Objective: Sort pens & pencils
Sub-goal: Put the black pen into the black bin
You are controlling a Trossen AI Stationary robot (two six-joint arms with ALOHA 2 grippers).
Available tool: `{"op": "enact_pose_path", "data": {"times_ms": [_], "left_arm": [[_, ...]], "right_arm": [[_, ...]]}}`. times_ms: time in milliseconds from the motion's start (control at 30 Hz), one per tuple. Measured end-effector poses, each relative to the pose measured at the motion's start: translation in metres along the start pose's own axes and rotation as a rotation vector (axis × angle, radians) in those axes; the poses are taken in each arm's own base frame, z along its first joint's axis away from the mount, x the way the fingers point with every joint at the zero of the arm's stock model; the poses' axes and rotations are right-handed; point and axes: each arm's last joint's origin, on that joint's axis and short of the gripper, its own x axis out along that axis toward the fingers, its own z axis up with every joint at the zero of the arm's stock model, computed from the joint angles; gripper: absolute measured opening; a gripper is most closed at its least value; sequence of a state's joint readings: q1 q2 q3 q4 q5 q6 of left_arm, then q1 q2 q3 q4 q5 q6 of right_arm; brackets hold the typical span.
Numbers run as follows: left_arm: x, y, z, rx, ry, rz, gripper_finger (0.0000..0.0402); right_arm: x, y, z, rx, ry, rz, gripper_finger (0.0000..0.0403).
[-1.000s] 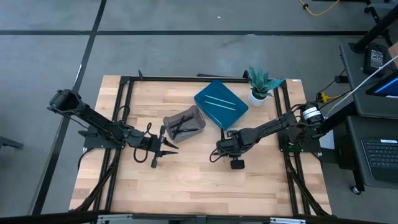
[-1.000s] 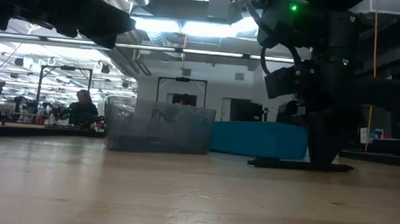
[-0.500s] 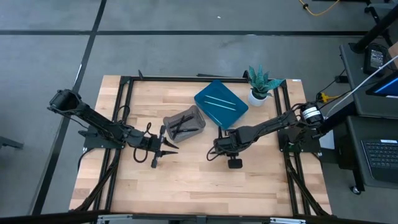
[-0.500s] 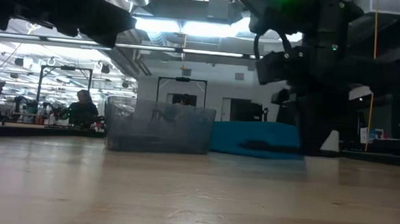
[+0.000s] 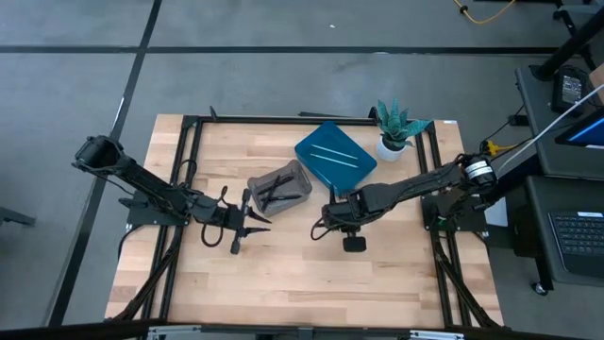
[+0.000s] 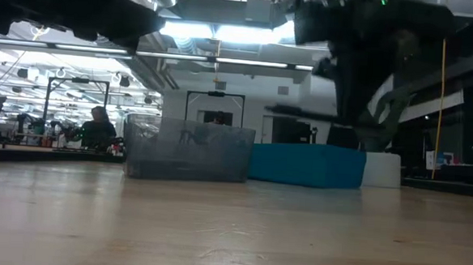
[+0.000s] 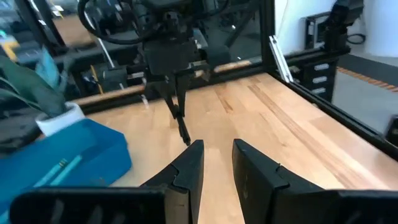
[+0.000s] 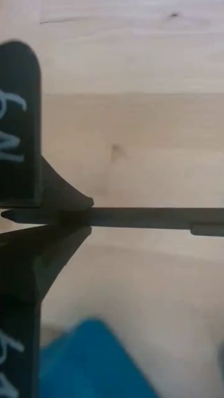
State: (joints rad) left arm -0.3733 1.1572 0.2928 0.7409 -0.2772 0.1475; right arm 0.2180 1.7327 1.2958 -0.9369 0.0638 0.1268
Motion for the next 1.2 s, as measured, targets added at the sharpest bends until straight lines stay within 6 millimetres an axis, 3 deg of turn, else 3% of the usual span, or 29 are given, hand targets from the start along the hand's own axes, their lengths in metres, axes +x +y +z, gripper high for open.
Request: {"op": "enact_pose_path", "data": {"times_ms": [300,633,933,1200], "left_arm": [[-0.003,0.005,0.009,0.054,-0.047,0.079,0.0079],[-0.013,0.019,0.018,0.038,-0.078,0.133,0.0079],[-0.014,0.020,0.020,0.054,-0.092,0.111,0.0079],[-0.014,0.020,0.020,0.055,-0.091,0.105,0.0079]], "right_arm": [[-0.048,-0.005,-0.003,0.038,-0.105,-0.074,0.0025],[-0.090,0.009,-0.018,0.027,-0.309,-0.220,0.0025],[-0.088,0.014,-0.031,0.019,-0.512,-0.266,0.0025],[-0.070,0.008,-0.059,0.025,-0.774,-0.232,0.0025]]}}
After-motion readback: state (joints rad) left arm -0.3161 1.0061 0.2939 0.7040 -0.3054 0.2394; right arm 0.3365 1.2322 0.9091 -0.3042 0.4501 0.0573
